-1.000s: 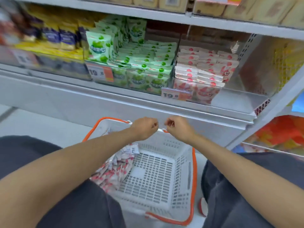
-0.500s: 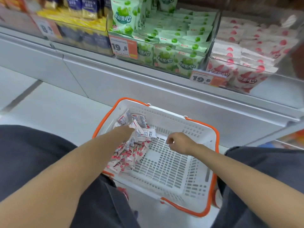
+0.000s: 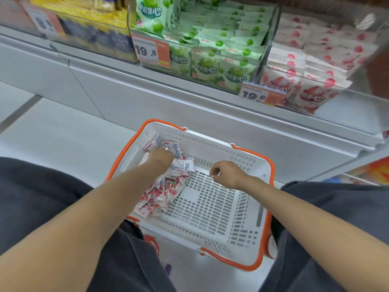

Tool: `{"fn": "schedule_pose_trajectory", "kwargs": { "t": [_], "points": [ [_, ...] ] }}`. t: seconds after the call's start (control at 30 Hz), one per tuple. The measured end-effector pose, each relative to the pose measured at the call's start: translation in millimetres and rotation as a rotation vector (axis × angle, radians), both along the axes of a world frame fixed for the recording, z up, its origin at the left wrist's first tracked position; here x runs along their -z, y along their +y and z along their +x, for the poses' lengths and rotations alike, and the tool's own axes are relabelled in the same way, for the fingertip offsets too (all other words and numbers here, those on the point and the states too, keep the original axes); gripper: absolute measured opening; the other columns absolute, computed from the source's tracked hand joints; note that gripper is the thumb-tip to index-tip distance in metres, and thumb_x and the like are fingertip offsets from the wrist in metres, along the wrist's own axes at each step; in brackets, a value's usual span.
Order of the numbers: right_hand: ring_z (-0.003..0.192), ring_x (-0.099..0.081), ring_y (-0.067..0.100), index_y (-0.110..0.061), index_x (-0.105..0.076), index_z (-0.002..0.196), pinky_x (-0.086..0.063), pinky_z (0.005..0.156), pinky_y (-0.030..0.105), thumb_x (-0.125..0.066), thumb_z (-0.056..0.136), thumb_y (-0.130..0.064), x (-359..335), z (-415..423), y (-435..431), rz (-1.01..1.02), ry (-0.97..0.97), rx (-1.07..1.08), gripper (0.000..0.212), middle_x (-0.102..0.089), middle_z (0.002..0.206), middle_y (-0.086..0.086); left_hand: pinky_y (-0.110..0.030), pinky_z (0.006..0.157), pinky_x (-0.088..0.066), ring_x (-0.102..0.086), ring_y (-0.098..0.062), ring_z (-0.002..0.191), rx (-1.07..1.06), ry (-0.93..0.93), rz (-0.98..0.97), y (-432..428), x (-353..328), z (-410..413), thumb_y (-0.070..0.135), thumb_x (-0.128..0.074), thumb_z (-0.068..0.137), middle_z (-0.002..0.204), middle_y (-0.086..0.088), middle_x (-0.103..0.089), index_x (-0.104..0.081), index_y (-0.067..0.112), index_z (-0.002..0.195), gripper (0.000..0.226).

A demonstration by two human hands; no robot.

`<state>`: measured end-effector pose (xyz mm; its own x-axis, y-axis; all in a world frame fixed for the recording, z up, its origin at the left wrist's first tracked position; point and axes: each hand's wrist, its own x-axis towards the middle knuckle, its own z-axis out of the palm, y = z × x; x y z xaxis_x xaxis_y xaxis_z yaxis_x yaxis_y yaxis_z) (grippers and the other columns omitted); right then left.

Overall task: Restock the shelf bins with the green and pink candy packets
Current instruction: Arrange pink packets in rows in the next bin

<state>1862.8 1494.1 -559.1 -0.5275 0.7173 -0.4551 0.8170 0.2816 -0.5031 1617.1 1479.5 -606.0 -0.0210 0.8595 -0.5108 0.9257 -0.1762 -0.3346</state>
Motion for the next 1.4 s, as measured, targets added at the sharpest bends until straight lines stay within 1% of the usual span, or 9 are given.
{"fn": "schedule_pose_trajectory", "kwargs": {
  "t": [0.13, 0.3, 0.53, 0.7, 0.87, 0.97, 1.1, 1.2, 1.4],
  "points": [
    [0.094, -0.060, 0.018, -0.014, -0.068, 0.100, -0.048, 0.078, 0.027, -0.059, 0.088, -0.009, -7, 4, 2, -0.008, 0.035, 0.046, 0.016, -0.063, 0.103, -0.001, -0.036, 0.091, -0.043, -0.055, -0.025, 0.119, -0.178, -0.088, -0.170, -8, 4, -21, 0.008, -0.051, 0.094, 0.128, -0.005, -0.058, -0.048, 0.016, 0.132, 0.038],
    [0.094, -0.061, 0.018, -0.013, -0.068, 0.098, -0.049, 0.082, 0.027, -0.058, 0.088, -0.009, -14, 10, -1, -0.009, 0.056, 0.064, 0.015, -0.066, 0.105, 0.002, -0.042, 0.109, -0.032, -0.053, -0.021, 0.123, -0.143, -0.050, -0.110, -8, -4, -22, 0.015, -0.054, 0.095, 0.122, 0.002, -0.062, -0.059, 0.019, 0.122, 0.027],
    [0.111, -0.056, 0.020, -0.018, -0.041, 0.141, -0.047, 0.093, 0.032, -0.061, 0.086, -0.006, -29, 22, 10, 0.096, 0.122, 0.164, 0.060, -0.048, 0.140, 0.007, -0.024, 0.051, -0.046, -0.054, -0.020, 0.060, -0.711, -1.055, -0.050, 33, -71, 20, 0.021, -0.057, 0.098, 0.070, -0.010, -0.054, -0.053, 0.007, 0.076, 0.026],
    [0.137, -0.035, 0.019, -0.024, -0.041, 0.144, -0.030, 0.112, 0.031, -0.076, 0.082, -0.025, -43, 33, 14, 0.317, 0.263, 0.066, 0.072, -0.038, 0.151, 0.000, -0.017, 0.061, -0.055, -0.063, -0.011, 0.068, -1.279, -1.638, -0.468, 34, -106, 65, 0.013, -0.055, 0.098, 0.073, -0.007, -0.066, -0.059, 0.004, 0.095, 0.010],
    [0.074, -0.062, 0.013, -0.026, -0.066, 0.103, -0.048, 0.062, 0.023, -0.064, 0.093, -0.028, -72, 42, 12, 0.120, 0.536, 0.378, 0.010, -0.070, 0.086, -0.003, -0.032, 0.074, -0.059, -0.069, -0.024, 0.092, -1.268, -1.659, -0.392, 31, -113, 93, 0.052, -0.041, 0.100, 0.107, -0.016, -0.066, -0.059, 0.003, 0.114, 0.053],
    [0.081, -0.066, 0.008, -0.015, -0.062, 0.110, -0.050, 0.063, 0.011, -0.057, 0.097, -0.027, -84, 51, 14, -0.066, 0.644, 0.512, 0.018, -0.071, 0.093, -0.004, -0.037, 0.092, -0.049, -0.063, -0.022, 0.107, -0.979, -1.632, -0.111, 33, -121, 118, 0.070, -0.023, 0.095, 0.110, -0.007, -0.070, -0.065, 0.013, 0.117, 0.074],
    [0.078, -0.067, 0.005, -0.017, -0.066, 0.099, -0.053, 0.070, 0.016, -0.048, 0.100, -0.037, -93, 55, 12, -0.066, 0.687, 0.546, 0.026, -0.073, 0.088, -0.002, -0.023, 0.066, -0.053, -0.068, -0.017, 0.078, -0.776, -1.614, 0.231, 34, -139, 154, 0.055, -0.038, 0.099, 0.084, -0.003, -0.072, -0.070, 0.014, 0.096, 0.052],
    [0.055, -0.058, 0.003, -0.012, -0.065, 0.081, -0.045, 0.054, 0.017, -0.041, 0.102, -0.042, -100, 56, 12, 0.042, 0.715, 0.677, 0.044, -0.064, 0.066, -0.003, -0.037, 0.076, -0.055, -0.069, -0.025, 0.081, -0.734, -1.615, 0.502, 42, -142, 169, 0.043, -0.047, 0.100, 0.083, -0.007, -0.071, -0.067, 0.013, 0.087, 0.038],
    [0.054, -0.051, 0.010, -0.002, -0.064, 0.082, -0.039, 0.054, 0.022, -0.056, 0.097, -0.036, -115, 70, 19, 0.057, 0.785, 0.703, 0.038, -0.059, 0.064, 0.002, -0.037, 0.076, -0.053, -0.068, -0.029, 0.081, -0.759, -1.643, 0.556, 60, -159, 182, 0.038, -0.052, 0.099, 0.085, -0.010, -0.070, -0.064, 0.015, 0.080, 0.032]
  ]
}}
